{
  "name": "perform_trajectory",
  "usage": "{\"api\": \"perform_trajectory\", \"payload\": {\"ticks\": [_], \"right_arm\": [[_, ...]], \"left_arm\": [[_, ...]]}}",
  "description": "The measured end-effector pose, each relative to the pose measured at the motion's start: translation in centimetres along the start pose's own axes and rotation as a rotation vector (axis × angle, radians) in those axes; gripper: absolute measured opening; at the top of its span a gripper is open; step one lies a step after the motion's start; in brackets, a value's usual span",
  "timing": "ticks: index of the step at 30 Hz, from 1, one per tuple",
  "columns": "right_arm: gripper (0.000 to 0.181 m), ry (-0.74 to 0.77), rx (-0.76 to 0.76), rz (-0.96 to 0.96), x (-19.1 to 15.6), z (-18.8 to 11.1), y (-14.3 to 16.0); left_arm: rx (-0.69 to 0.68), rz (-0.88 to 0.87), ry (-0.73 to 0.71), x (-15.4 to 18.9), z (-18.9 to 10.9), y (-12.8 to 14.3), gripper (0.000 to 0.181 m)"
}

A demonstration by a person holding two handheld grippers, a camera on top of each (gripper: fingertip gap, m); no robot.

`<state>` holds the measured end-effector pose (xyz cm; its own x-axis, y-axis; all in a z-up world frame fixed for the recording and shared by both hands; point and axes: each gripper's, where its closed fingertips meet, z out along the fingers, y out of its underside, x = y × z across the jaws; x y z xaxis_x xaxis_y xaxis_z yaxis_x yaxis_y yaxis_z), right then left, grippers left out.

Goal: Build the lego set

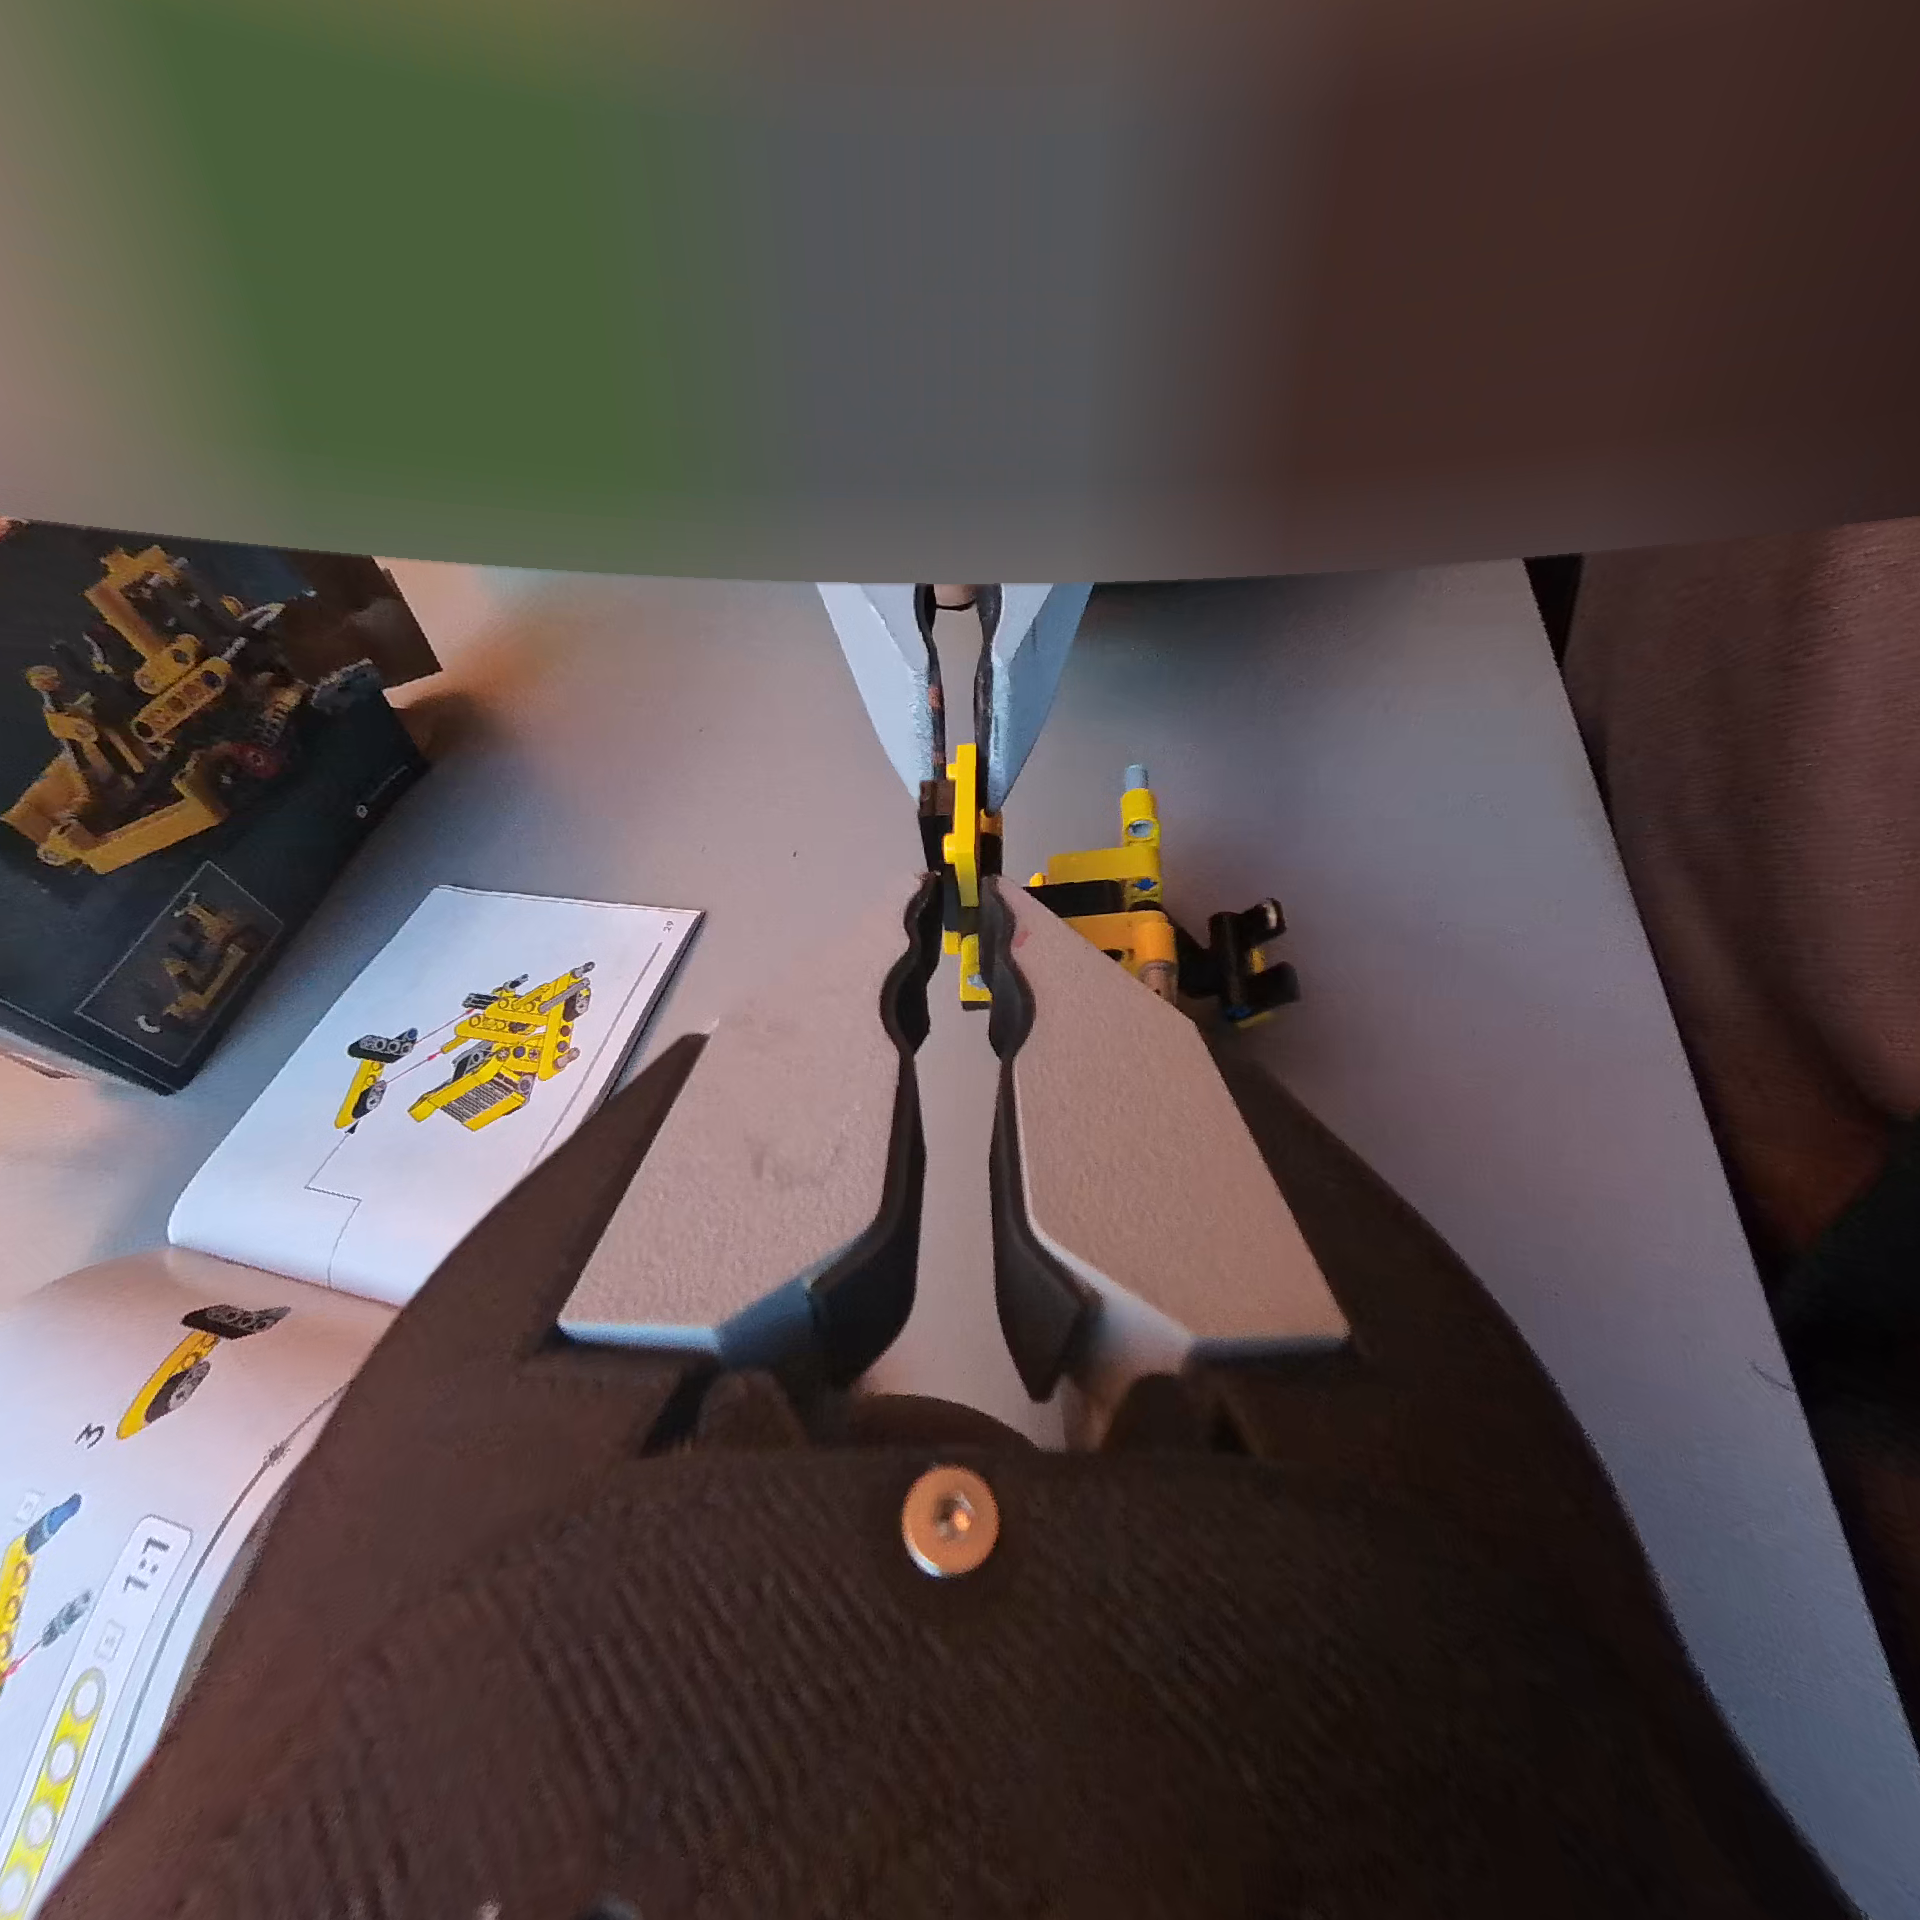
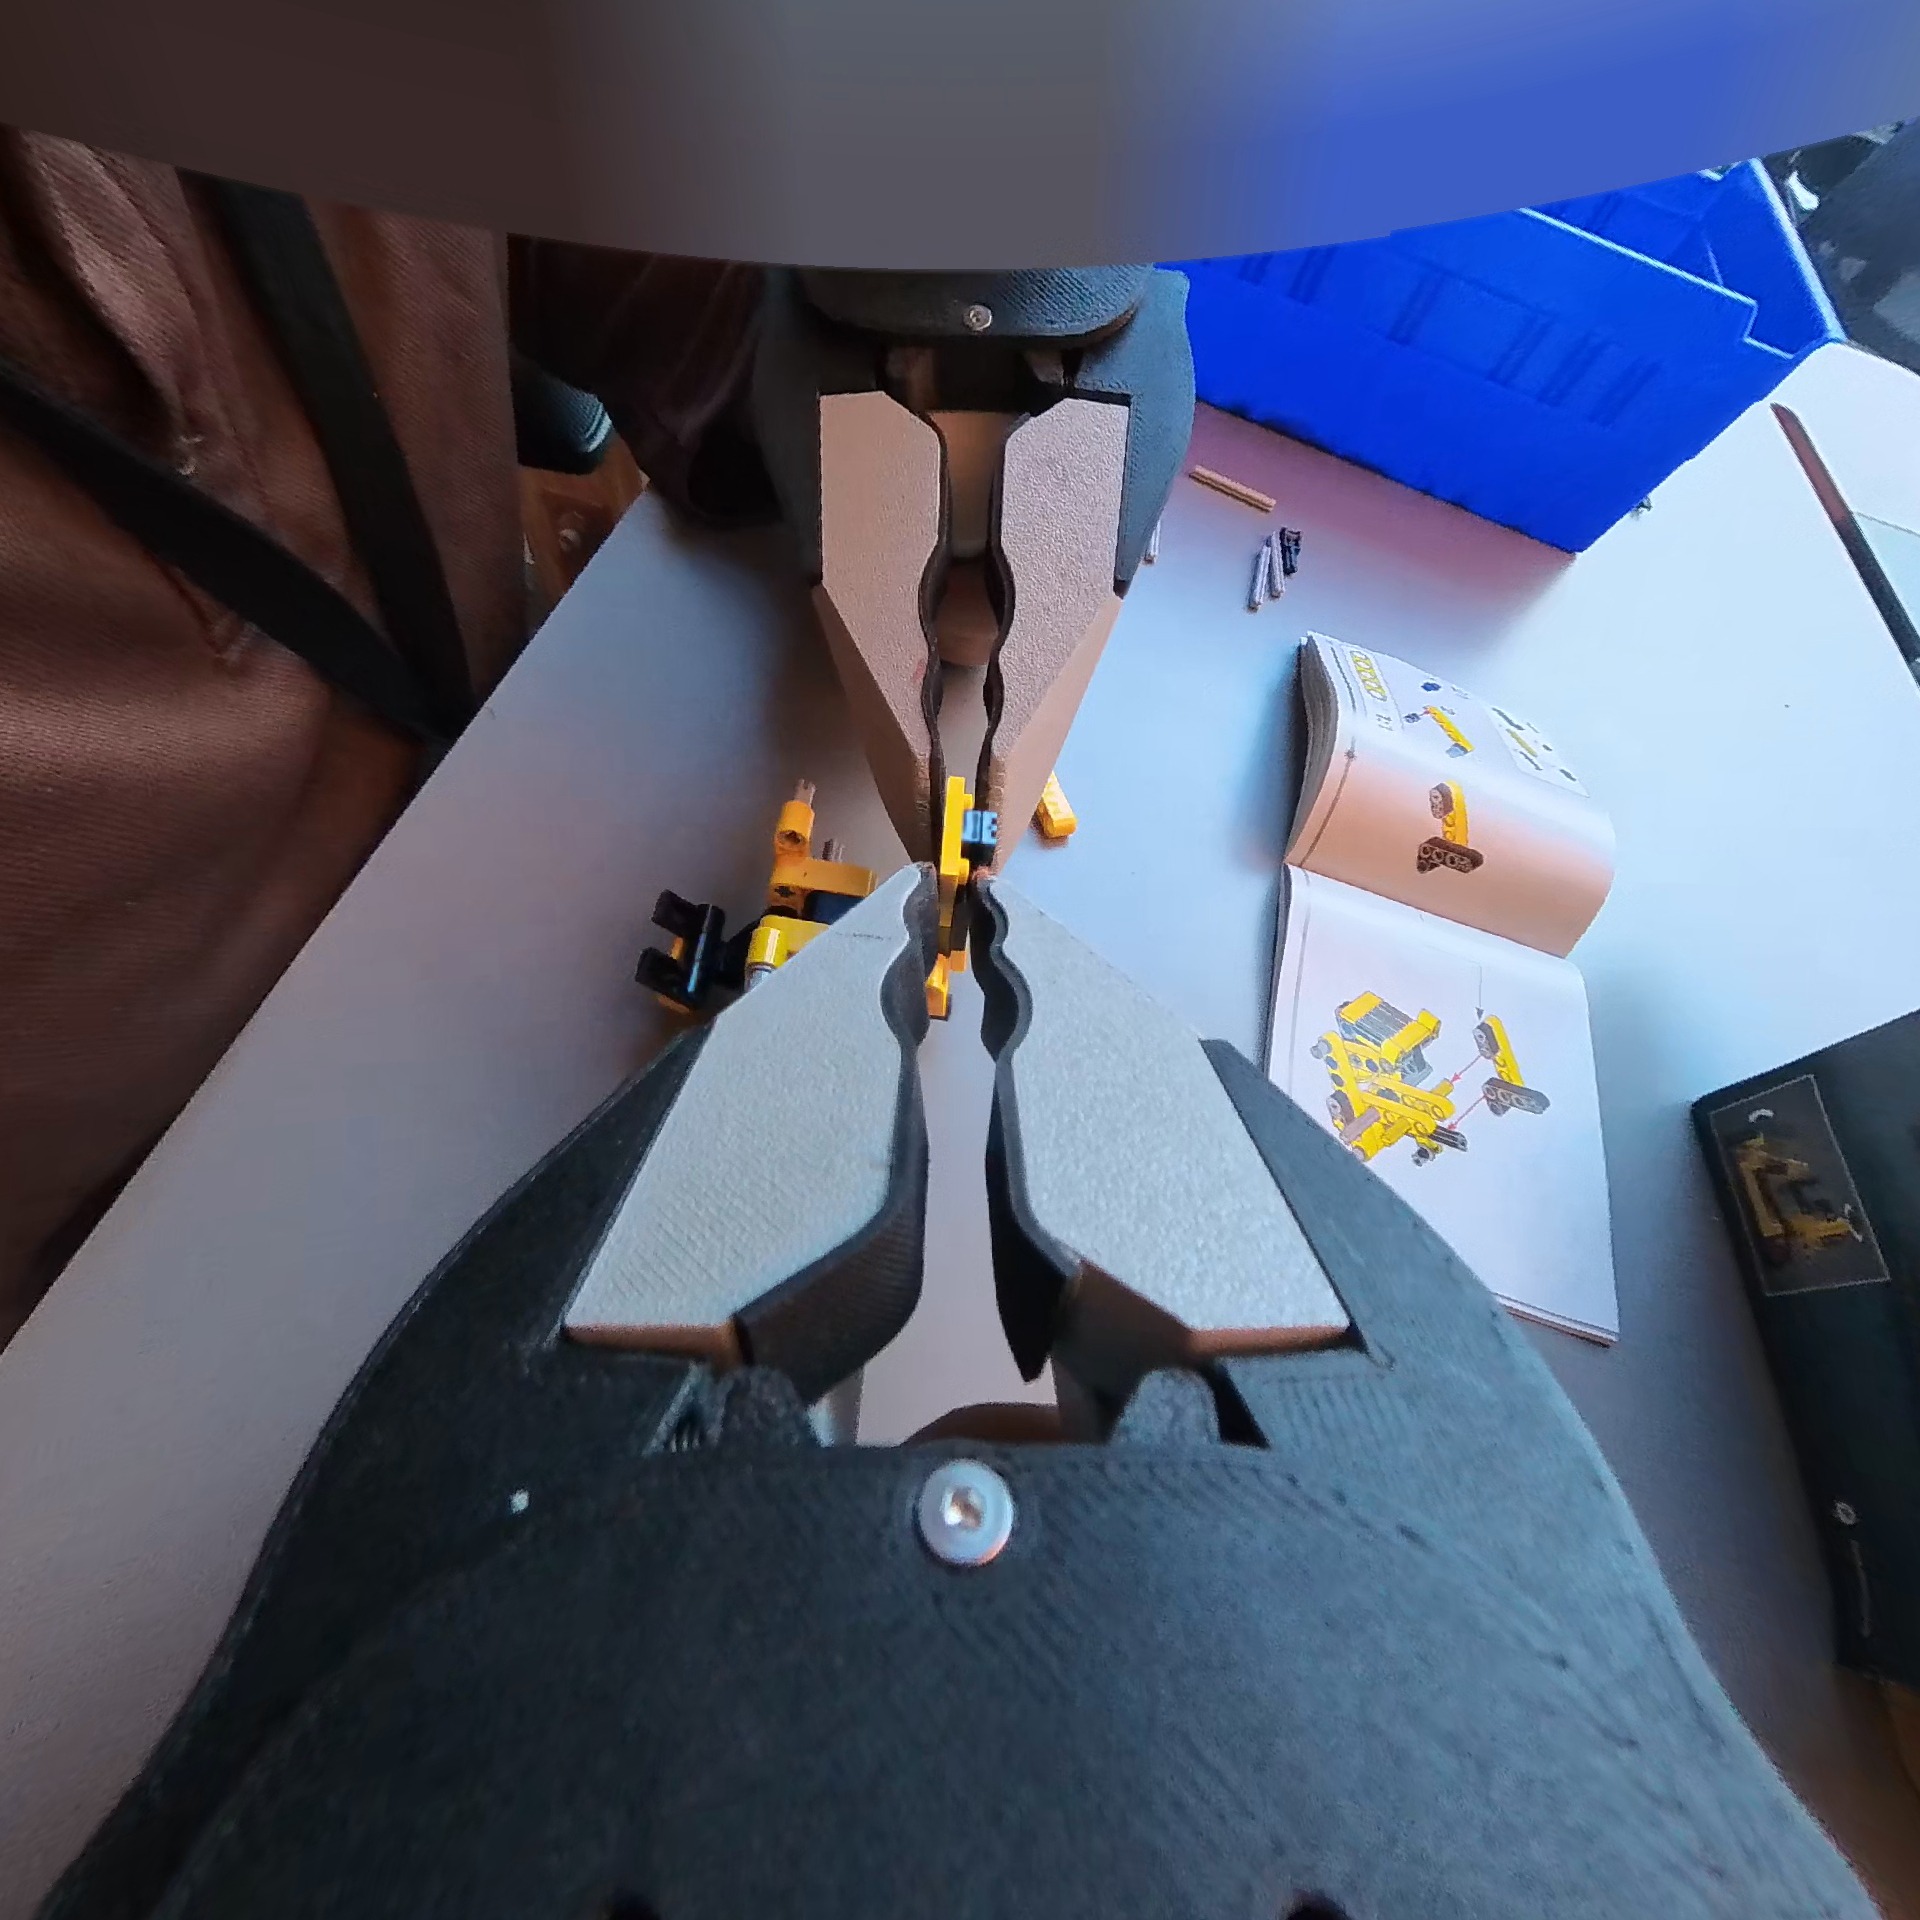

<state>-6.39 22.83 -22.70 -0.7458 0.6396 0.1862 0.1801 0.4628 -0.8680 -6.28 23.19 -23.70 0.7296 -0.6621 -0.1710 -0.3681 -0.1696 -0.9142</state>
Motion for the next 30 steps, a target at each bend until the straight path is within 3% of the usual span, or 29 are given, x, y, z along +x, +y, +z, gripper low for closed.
{"api": "perform_trajectory", "payload": {"ticks": [5,9,16,23,30], "right_arm": [[0.002,-0.002,0.012,0.062,0.6,0.2,0.3],[0.003,-0.050,0.047,0.227,1.3,0.4,0.5],[0.003,-0.078,0.053,0.311,1.3,0.5,0.3],[0.003,-0.054,0.053,0.269,1.2,0.5,0.3],[0.003,0.024,0.038,0.090,0.7,0.3,0.0]], "left_arm": [[-0.016,-0.065,0.004,-0.4,0.0,0.3,0.003],[-0.021,-0.279,0.051,-1.0,0.1,0.6,0.003],[-0.011,-0.217,0.017,-1.0,-0.2,0.4,0.005],[-0.002,-0.246,0.055,-0.6,-0.4,0.3,0.009],[0.023,-0.194,0.044,-0.6,-0.6,-0.1,0.003]]}}
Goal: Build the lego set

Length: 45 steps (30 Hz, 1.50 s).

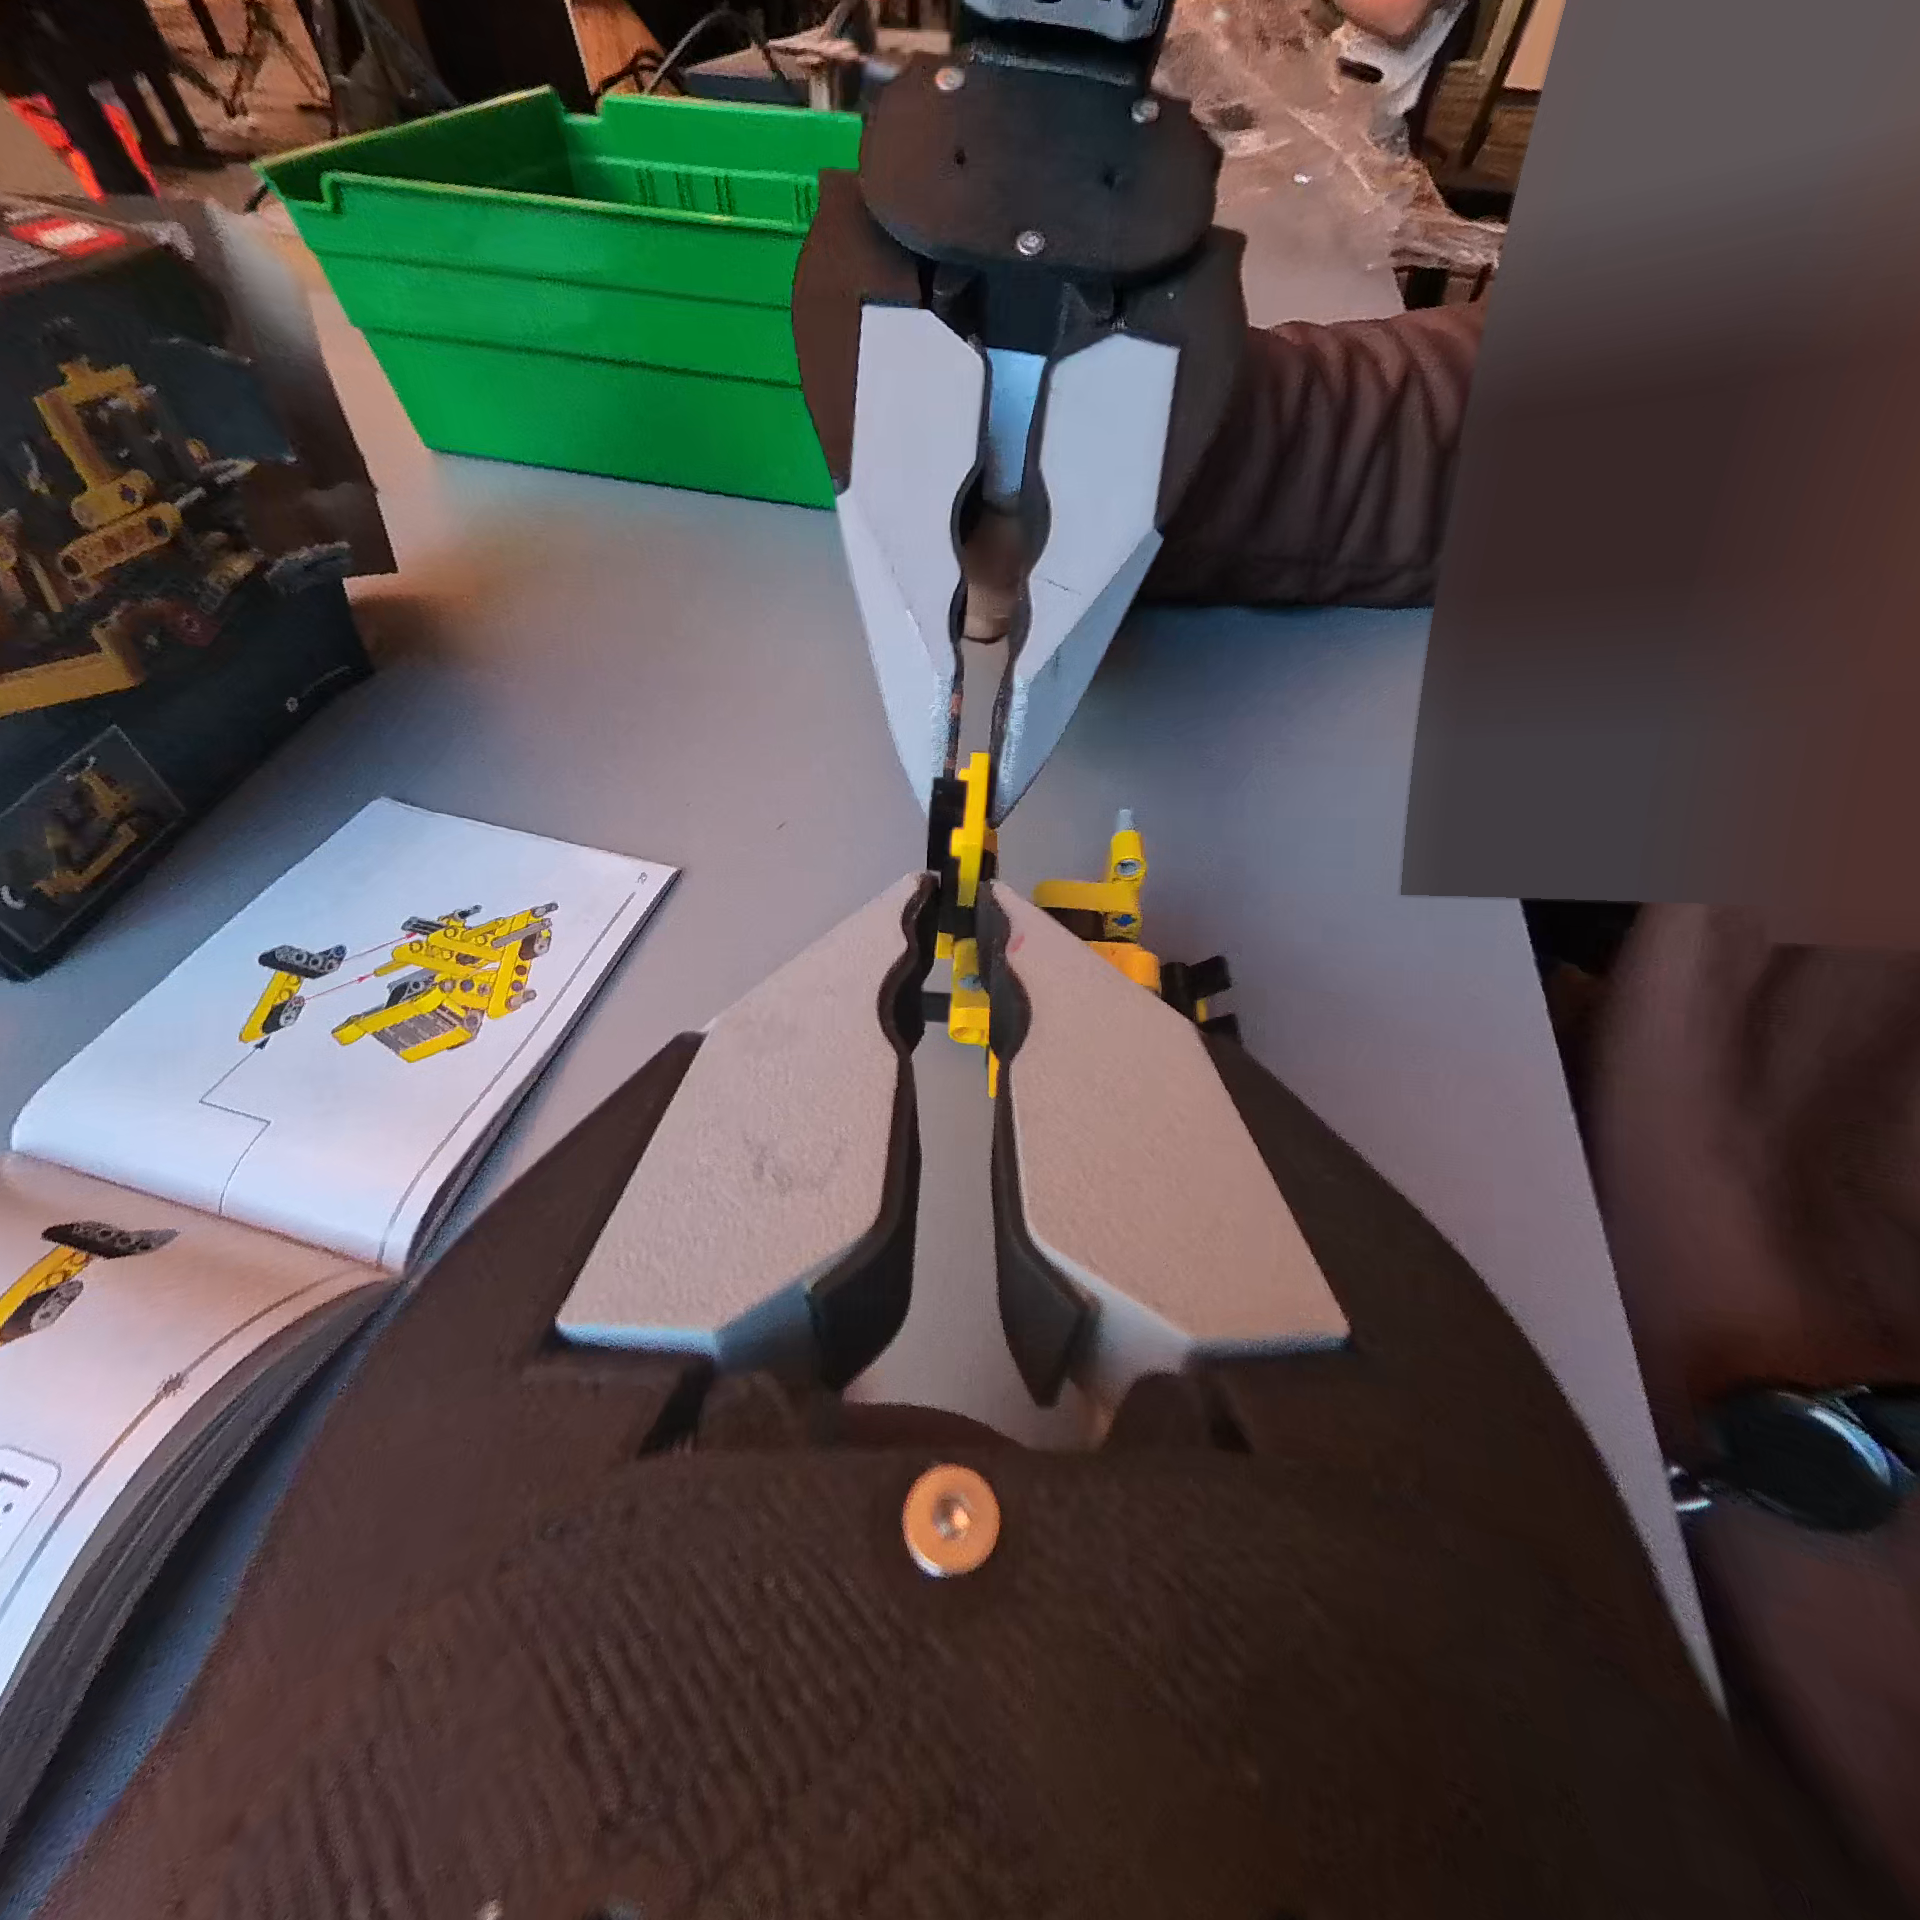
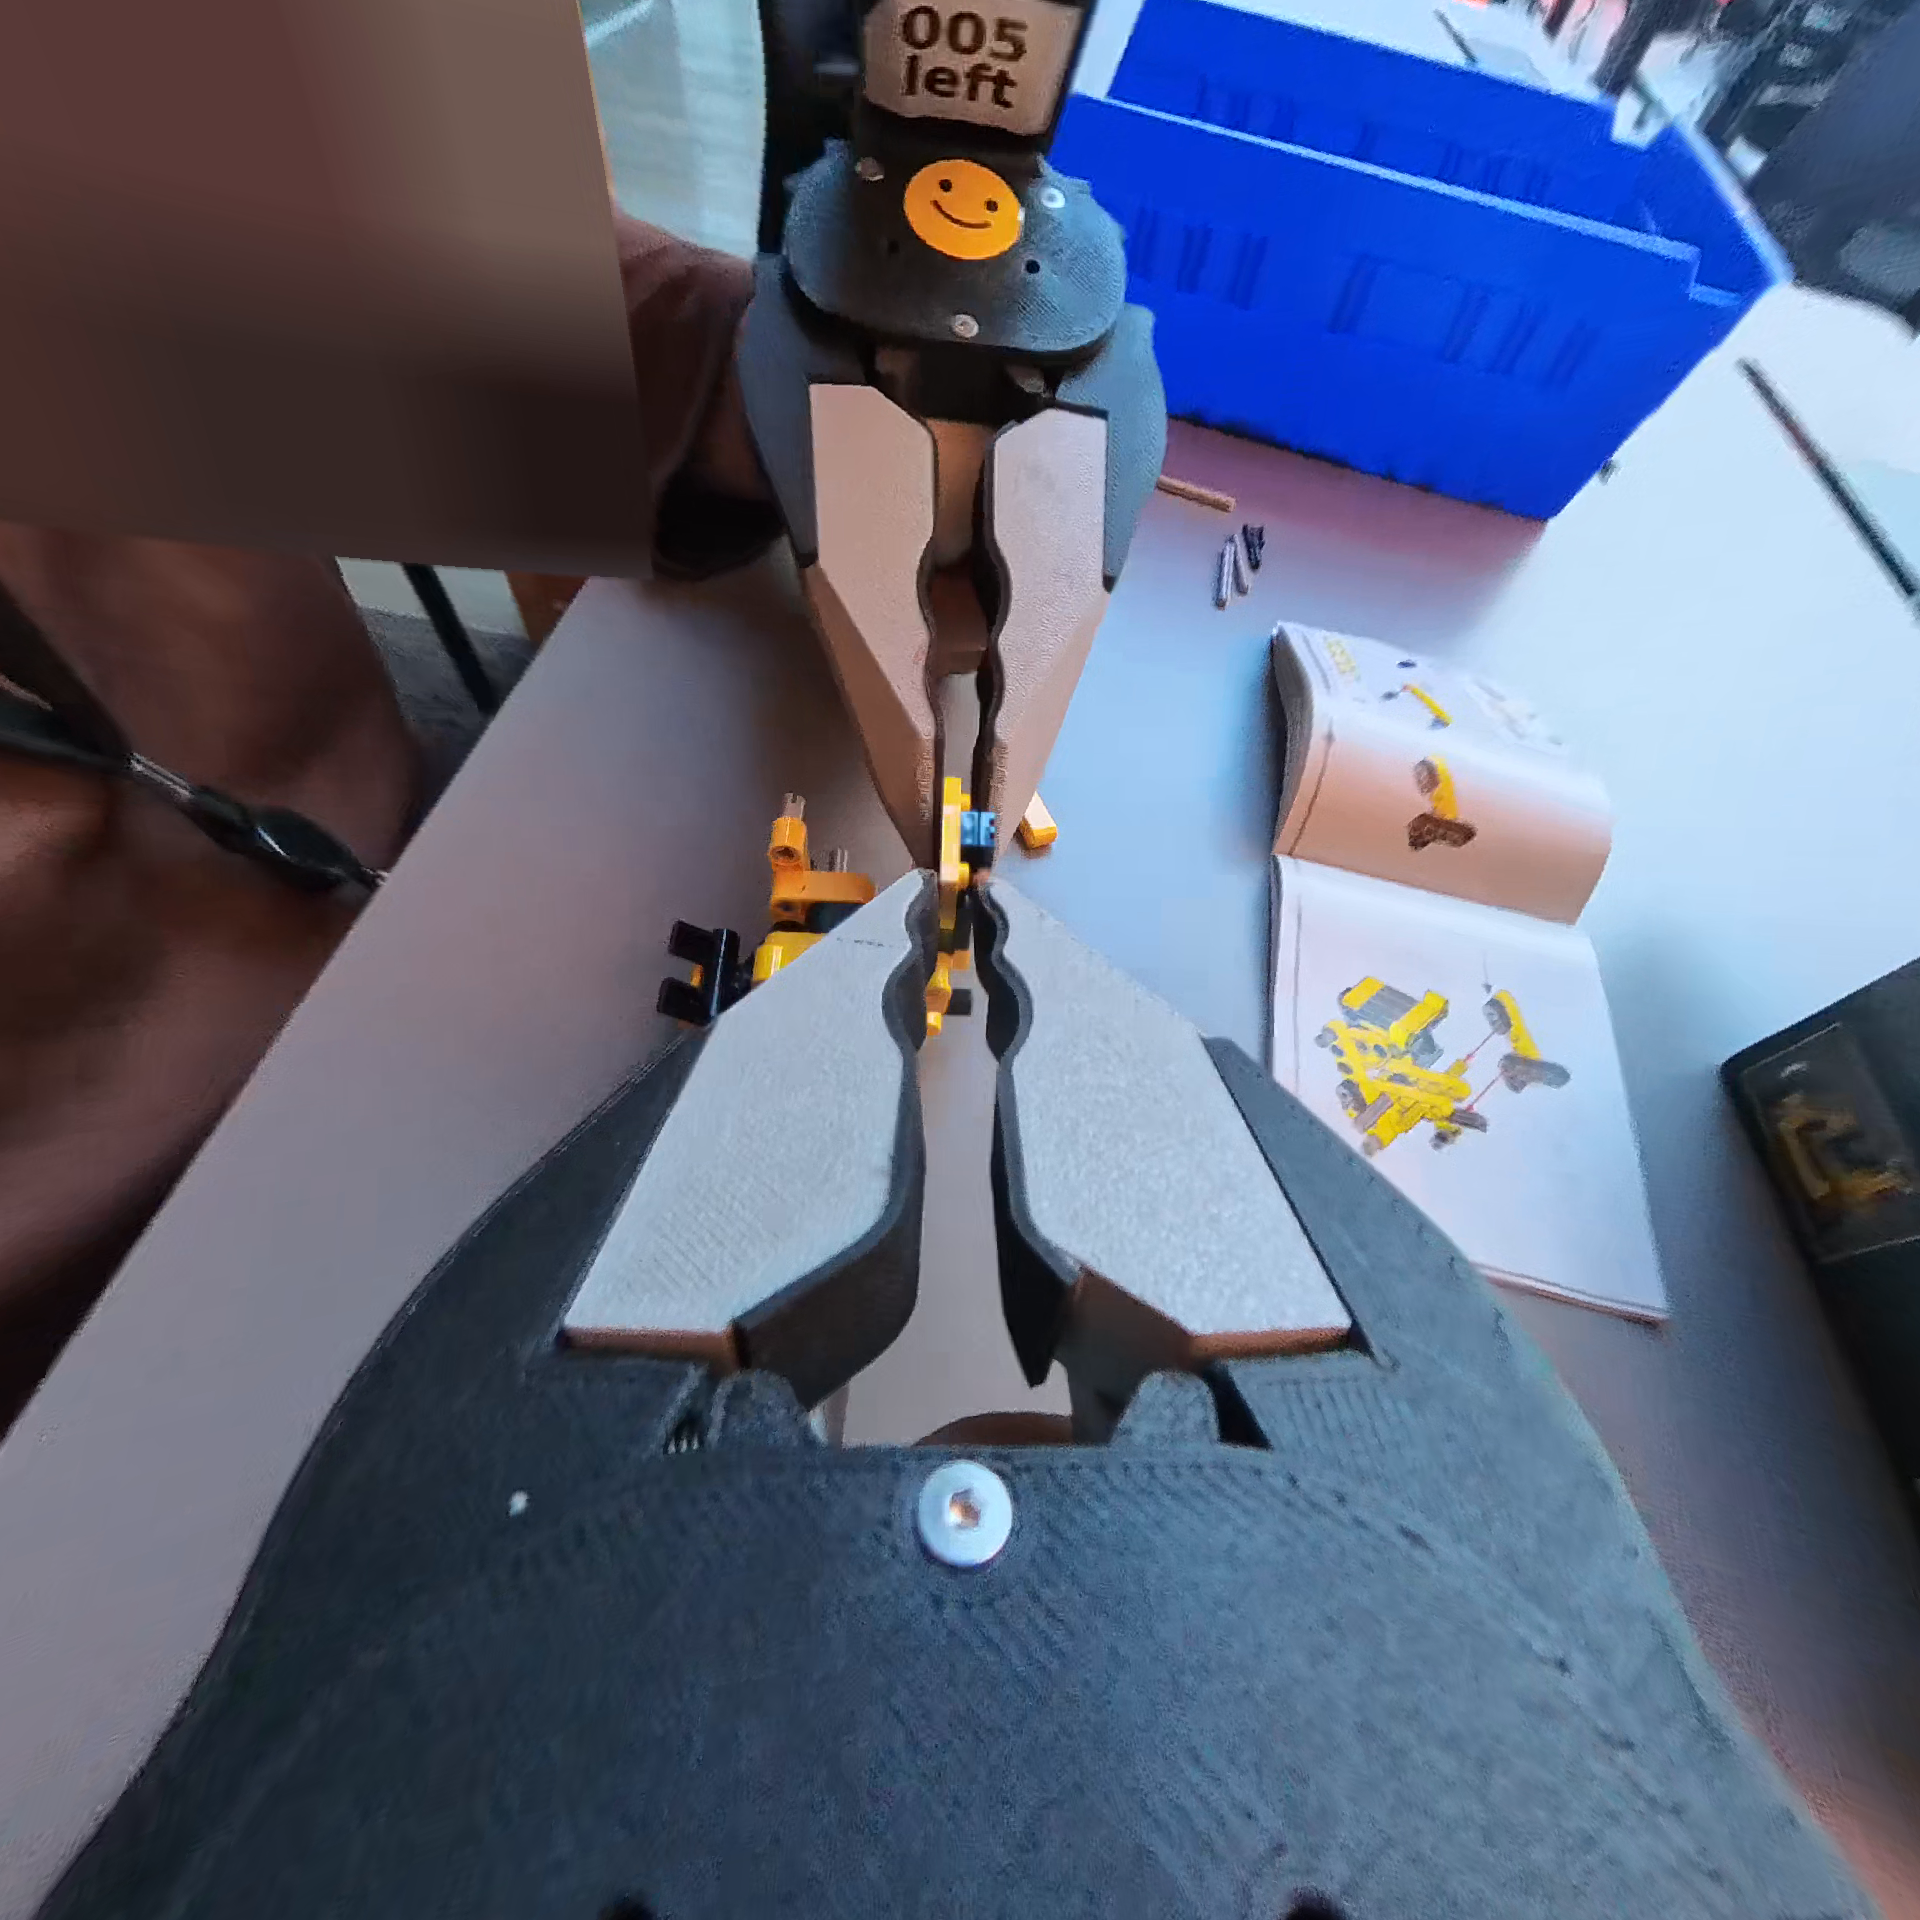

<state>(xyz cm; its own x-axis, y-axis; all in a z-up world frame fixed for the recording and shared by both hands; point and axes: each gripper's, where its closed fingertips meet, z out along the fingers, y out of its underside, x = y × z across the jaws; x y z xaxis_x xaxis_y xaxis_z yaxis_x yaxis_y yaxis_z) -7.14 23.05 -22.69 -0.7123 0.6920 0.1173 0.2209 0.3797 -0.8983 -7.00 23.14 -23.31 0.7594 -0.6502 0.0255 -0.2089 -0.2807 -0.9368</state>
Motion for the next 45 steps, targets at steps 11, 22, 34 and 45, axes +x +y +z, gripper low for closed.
{"api": "perform_trajectory", "payload": {"ticks": [11,22,34,45], "right_arm": [[0.011,0.360,-0.081,-0.578,-2.2,-1.1,-1.5],[0.020,0.443,-0.076,-0.680,-1.6,-1.7,-0.8],[0.009,0.479,-0.087,-0.742,-2.4,-0.8,-1.6],[0.005,0.500,-0.136,-0.828,-2.4,-0.8,-1.1]], "left_arm": [[0.072,0.668,-0.235,2.2,-0.5,-2.1,0.004],[0.056,1.049,-0.420,2.0,-0.8,-2.1,0.003],[0.033,1.086,-0.445,1.9,-0.5,-1.6,0.003],[0.051,0.970,-0.415,1.6,-0.5,-1.2,0.015]]}}
